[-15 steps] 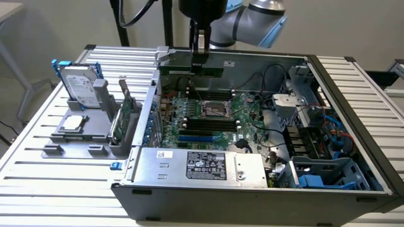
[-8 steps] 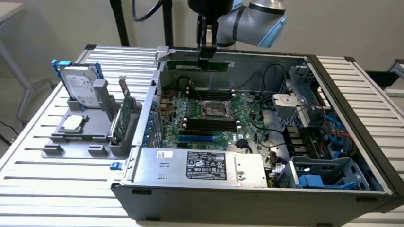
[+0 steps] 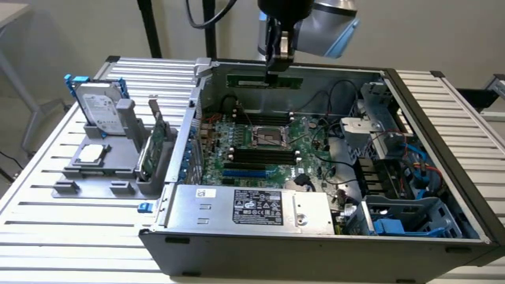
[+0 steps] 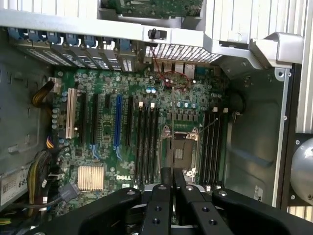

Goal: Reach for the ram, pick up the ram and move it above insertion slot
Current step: 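Pick up the ram and move it above insertion slot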

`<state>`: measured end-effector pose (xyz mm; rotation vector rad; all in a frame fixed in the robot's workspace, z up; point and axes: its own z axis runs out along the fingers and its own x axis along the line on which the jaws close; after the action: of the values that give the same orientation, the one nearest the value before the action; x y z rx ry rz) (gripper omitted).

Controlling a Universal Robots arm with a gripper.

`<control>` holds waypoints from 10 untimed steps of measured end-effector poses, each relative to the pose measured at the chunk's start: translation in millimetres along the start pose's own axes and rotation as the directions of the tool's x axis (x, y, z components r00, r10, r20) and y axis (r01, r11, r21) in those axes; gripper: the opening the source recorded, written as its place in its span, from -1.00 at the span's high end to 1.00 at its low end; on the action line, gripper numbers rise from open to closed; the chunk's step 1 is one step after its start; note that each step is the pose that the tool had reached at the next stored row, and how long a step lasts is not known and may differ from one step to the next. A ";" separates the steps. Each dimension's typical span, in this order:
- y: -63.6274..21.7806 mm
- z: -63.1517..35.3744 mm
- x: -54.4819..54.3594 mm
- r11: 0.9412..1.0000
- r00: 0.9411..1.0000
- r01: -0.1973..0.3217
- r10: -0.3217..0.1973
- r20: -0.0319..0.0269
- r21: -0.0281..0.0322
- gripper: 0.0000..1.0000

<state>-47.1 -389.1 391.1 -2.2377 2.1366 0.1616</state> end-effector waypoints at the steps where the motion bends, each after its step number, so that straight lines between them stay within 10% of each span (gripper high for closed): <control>1: -2.5 0.2 0.1 1.000 1.000 -0.001 0.001 0.000 0.000 0.74; 4: -6.2 0.6 0.4 1.000 1.000 -0.005 0.005 0.000 0.007 0.74; 8: -7.0 1.1 0.1 0.999 1.000 -0.014 0.014 -0.001 0.038 0.74; 10: -7.7 1.4 -0.1 0.999 1.000 -0.021 0.021 -0.003 0.045 0.74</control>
<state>-39.4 -388.4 389.4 -2.1940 2.1438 0.1097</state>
